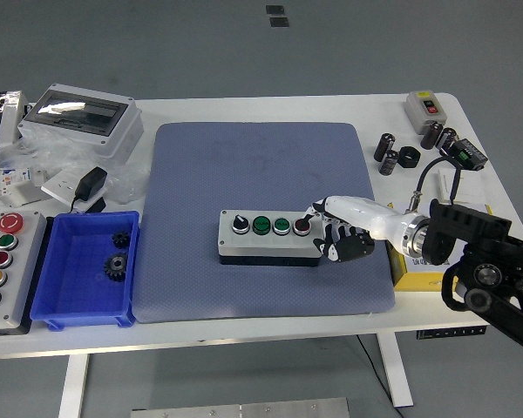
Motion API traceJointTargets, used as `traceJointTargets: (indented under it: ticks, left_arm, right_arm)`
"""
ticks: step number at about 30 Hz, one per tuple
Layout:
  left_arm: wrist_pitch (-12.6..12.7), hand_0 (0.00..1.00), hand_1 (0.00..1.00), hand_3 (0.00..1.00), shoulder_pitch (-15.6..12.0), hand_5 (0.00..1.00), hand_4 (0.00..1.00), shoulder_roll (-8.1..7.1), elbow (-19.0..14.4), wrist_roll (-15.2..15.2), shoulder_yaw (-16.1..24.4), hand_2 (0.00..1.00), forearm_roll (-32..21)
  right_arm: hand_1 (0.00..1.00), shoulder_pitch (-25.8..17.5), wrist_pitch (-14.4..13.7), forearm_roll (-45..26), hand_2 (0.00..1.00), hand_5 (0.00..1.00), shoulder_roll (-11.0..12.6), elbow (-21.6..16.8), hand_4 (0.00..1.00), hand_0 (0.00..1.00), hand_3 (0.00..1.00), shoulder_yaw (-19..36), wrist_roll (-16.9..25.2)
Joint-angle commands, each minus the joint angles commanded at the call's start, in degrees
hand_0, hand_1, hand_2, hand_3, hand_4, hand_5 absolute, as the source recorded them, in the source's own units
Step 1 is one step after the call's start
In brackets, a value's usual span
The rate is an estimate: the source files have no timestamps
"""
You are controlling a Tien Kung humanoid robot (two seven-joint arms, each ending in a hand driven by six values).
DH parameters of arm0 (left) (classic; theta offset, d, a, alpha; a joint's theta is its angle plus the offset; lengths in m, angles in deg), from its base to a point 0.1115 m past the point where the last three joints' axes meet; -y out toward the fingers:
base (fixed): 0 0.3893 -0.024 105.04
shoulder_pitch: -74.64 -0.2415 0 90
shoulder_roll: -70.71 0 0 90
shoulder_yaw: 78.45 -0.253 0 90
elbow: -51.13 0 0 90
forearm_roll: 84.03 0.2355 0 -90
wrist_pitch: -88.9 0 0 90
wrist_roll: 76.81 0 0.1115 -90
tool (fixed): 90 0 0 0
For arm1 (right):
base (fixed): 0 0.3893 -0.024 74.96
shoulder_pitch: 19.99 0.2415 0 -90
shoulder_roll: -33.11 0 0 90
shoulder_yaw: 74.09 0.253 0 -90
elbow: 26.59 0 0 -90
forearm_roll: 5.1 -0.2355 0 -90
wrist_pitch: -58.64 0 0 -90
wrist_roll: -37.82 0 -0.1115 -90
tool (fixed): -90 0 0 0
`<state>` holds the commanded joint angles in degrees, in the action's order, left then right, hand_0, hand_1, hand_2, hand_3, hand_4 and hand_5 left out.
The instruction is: Pick up the button,place it on the desk,press the button,press the button
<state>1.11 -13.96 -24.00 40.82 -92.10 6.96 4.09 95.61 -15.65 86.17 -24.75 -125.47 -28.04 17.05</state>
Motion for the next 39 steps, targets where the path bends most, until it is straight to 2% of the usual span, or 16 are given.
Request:
traceJointTargets:
  ticks: [8,16,20,25,27,29,31,39]
  left_arm:
    - [-0.06,0.621,0.619,0.596,0.06,0.161,0.658,0.03,0.0,0.05,-0.32,0.547,-0.39]
    - [-0.03,0.62,0.619,0.596,0.12,0.162,0.657,0.03,0.0,0.32,-0.73,0.546,-0.99]
    - [0.05,0.619,0.619,0.596,0.08,0.162,0.657,0.05,0.0,0.42,-0.56,0.546,-1.06]
    - [0.08,0.62,0.619,0.595,0.0,0.164,0.656,0.03,0.0,0.47,-0.38,0.546,-0.88]
    - [0.08,0.62,0.619,0.595,-0.02,0.164,0.656,0.04,0.0,0.45,-0.3,0.546,-0.74]
    - [0.09,0.619,0.618,0.595,-0.06,0.165,0.655,0.09,0.0,0.42,-0.27,0.545,-0.7]
    - [0.07,0.619,0.618,0.595,-0.09,0.165,0.655,0.15,0.0,0.36,-0.21,0.545,-0.56]
    - [0.06,0.619,0.618,0.596,-0.29,0.166,0.655,0.49,0.0,0.33,-0.15,0.546,-0.43]
  right_arm:
    - [0.078,0.7,-1.15,0.46,0.16,0.002,-1.99,4.09,0.399,0.002,0.687,0.15,0.52]
    - [0.073,0.69,-1.32,2.08,0.159,0.002,-3.12,8.0,0.421,0.002,0.685,-2.21,0.05]
    - [0.069,0.31,-1.89,0.52,0.158,0.002,-2.46,5.89,0.424,0.002,0.682,-1.75,1.33]
    - [0.068,-1.24,-1.96,-6.72,0.159,0.002,-0.81,0.01,0.434,0.002,0.683,4.41,6.13]
    - [0.068,-2.05,-2.85,-9.96,0.159,0.002,-0.56,-1.69,0.434,0.002,0.683,7.25,8.2]
    - [0.069,-2.86,-4.97,-12.58,0.158,0.002,-1.09,-1.33,0.434,0.002,0.681,9.63,10.43]
    - [0.069,-3.82,-7.69,-14.57,0.158,0.002,-2.57,0.6,0.434,0.002,0.681,11.25,12.98]
    - [0.088,-9.4,-23.98,-21.47,0.177,0.002,-12.89,11.92,0.423,0.002,0.687,13.29,27.39]
